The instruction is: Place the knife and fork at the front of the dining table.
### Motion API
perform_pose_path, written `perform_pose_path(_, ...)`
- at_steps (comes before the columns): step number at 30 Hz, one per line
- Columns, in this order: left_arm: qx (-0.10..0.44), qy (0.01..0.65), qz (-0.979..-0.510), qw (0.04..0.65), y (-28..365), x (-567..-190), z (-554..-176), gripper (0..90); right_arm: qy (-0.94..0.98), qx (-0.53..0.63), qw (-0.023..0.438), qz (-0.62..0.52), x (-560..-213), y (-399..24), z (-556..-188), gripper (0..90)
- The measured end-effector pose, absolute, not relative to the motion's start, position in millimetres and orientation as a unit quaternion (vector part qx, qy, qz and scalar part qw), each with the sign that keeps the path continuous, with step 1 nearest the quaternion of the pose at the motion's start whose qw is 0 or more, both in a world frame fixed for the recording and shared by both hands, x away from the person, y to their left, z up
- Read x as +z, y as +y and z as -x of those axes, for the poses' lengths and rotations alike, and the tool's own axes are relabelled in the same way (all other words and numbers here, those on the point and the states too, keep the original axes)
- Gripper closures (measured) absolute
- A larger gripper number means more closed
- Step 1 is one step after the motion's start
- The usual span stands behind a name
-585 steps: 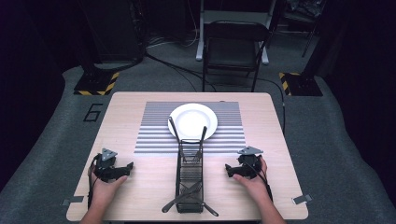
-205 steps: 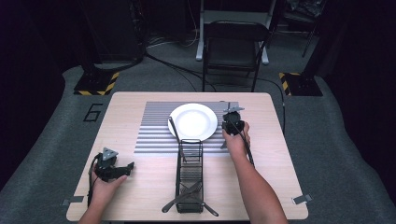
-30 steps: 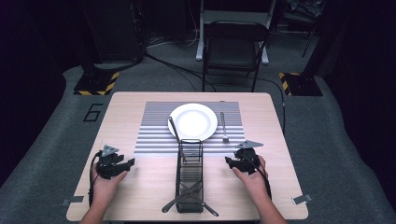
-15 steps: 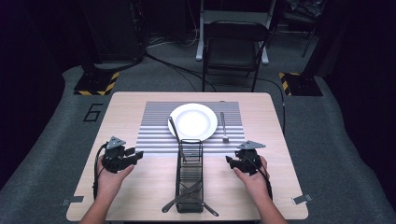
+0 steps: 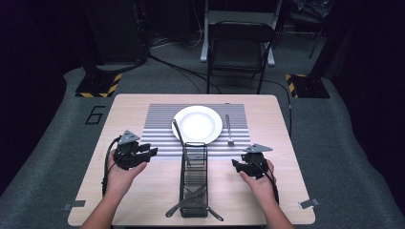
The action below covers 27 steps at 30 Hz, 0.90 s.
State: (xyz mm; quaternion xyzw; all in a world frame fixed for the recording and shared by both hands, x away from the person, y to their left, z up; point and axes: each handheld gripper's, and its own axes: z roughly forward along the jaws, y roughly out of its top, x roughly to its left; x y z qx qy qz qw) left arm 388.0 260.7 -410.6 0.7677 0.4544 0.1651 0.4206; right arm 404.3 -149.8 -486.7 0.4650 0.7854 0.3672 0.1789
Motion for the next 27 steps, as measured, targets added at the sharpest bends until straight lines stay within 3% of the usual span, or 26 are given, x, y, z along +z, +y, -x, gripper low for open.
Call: perform_pose_path(27, 0.139, 0.396, -0.787, 0.452, 206, -386, -394, 64.5, 0.780, 0.367, 0.179, -0.475, -488, -154, -406, 51.0)
